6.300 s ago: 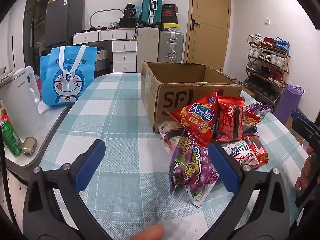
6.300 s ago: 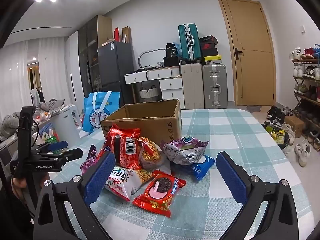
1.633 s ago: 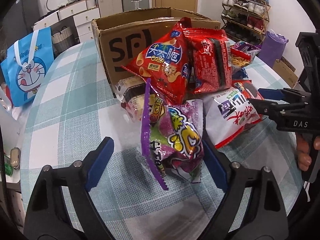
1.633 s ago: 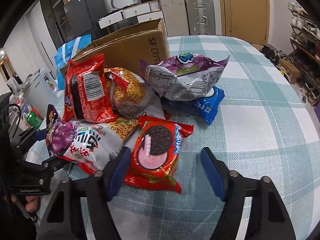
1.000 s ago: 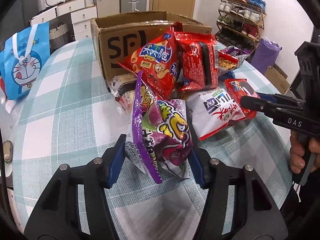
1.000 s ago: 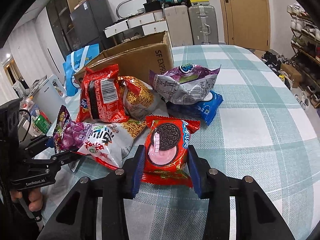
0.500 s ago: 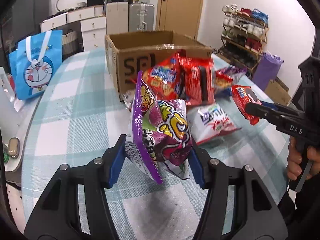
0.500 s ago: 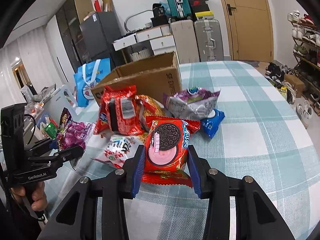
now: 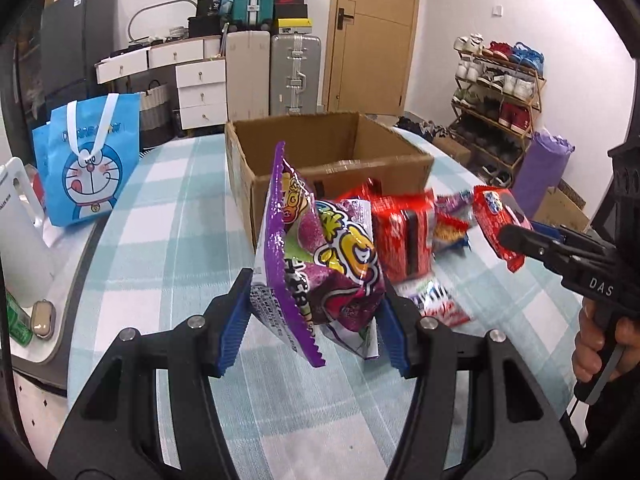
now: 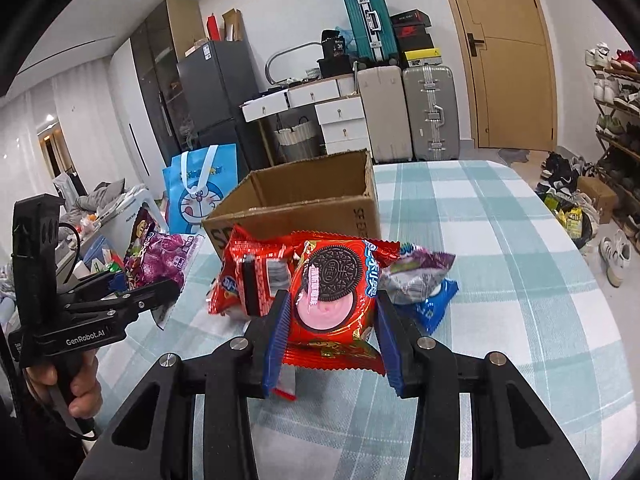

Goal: Organize snacks
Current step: 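Carry both packs over the box and open both grippers to drop them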

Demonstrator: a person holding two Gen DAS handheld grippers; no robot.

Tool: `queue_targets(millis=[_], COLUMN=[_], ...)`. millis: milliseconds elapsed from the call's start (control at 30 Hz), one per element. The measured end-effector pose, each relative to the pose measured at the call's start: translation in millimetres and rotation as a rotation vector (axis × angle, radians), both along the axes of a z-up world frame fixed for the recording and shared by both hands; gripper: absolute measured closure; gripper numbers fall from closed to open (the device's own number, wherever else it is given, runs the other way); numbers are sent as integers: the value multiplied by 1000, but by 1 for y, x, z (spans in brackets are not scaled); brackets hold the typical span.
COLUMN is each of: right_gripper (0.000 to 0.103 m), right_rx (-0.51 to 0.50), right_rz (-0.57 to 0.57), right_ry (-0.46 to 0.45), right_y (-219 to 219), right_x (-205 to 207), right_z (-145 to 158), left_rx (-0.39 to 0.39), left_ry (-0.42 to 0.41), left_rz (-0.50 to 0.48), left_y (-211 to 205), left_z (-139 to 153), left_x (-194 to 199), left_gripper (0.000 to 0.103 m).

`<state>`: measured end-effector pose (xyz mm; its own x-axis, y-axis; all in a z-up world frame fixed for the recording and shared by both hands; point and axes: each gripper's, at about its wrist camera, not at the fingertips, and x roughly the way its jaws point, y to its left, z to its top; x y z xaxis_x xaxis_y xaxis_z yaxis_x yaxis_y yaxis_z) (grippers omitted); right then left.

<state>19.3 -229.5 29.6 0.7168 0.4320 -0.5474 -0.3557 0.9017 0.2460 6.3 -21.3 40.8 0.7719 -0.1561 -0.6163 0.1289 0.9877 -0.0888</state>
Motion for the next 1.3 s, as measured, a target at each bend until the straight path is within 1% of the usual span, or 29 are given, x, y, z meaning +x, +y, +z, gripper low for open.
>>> queue_targets(millis=[367,733,1033,1300], right_gripper=[62,62,62,62], right_rx=[26,33,43,56], right_rz=[16,50,72,56], right_ry=[-30,-30,-10,19], right_y=[10,28,39,45], right_x=[31,68,93,118], right_z=[17,32,31,25], left_rx=[-10,1,8,33], left_ry=[-34,-50,-41,-30], left_rz=[44,68,83,89], left_y=[0,-3,-2,-13], left_z=[25,44,47,45], left_x=[36,76,110,130], left_gripper=[48,48,48,48])
